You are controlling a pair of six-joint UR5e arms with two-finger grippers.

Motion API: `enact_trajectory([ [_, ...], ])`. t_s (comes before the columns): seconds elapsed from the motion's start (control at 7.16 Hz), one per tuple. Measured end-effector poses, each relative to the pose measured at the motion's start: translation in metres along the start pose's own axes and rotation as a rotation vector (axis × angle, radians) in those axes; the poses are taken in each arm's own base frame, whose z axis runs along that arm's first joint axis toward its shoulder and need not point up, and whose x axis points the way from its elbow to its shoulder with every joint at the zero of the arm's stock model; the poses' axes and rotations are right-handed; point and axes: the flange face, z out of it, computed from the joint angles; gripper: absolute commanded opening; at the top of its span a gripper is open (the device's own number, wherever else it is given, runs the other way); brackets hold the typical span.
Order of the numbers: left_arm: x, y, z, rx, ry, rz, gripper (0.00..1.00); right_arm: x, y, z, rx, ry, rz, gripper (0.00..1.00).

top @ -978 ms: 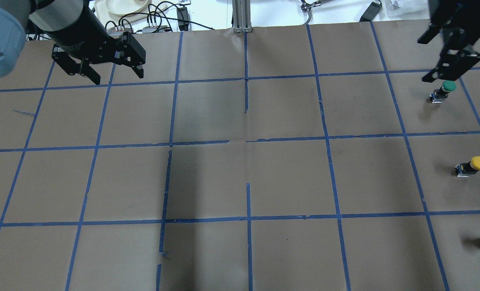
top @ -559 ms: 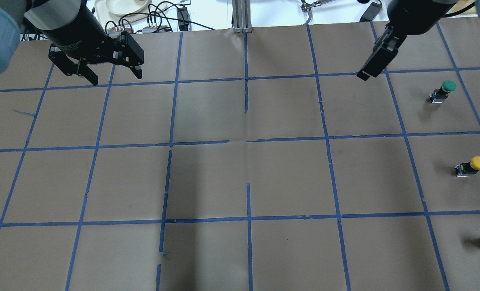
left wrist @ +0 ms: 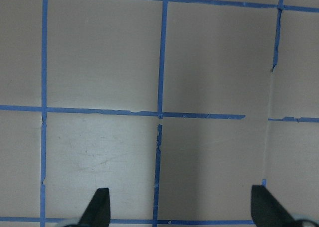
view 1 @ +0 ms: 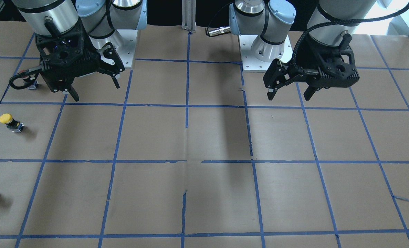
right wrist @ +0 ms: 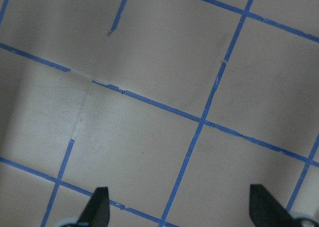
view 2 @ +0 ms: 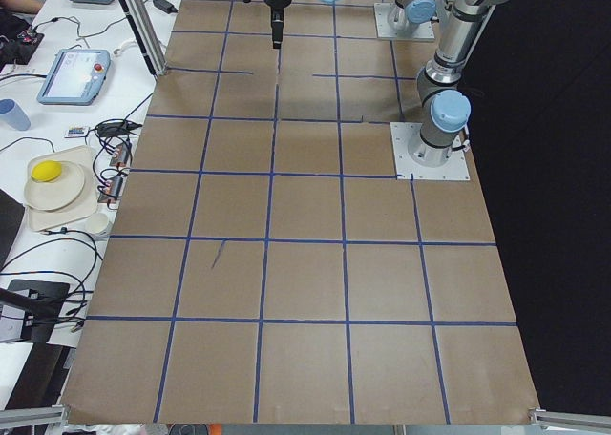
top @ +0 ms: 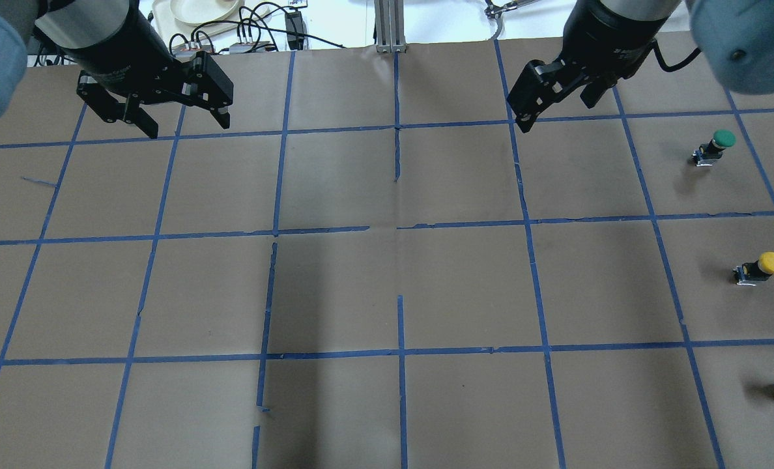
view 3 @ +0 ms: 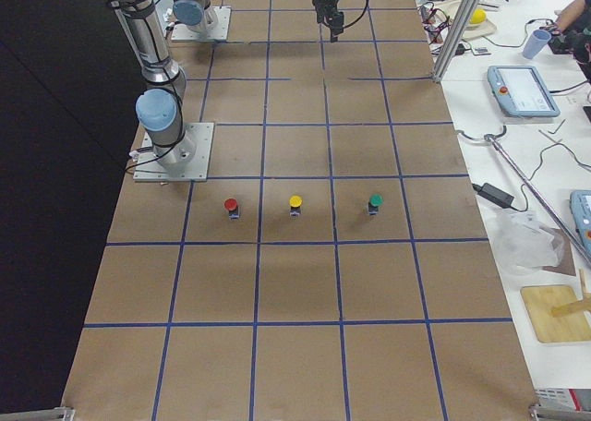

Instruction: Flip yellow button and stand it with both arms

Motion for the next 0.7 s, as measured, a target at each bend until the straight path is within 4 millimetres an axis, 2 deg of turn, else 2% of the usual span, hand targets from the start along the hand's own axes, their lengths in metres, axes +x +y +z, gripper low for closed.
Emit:
enact_trajectory([
  [0.7,0.0005,0.0042,-0.009,-0.002,-0.023,0.007,1.0,-0.0059,0.0008,0.0018,-0.008,0.011,0.239,1.0],
])
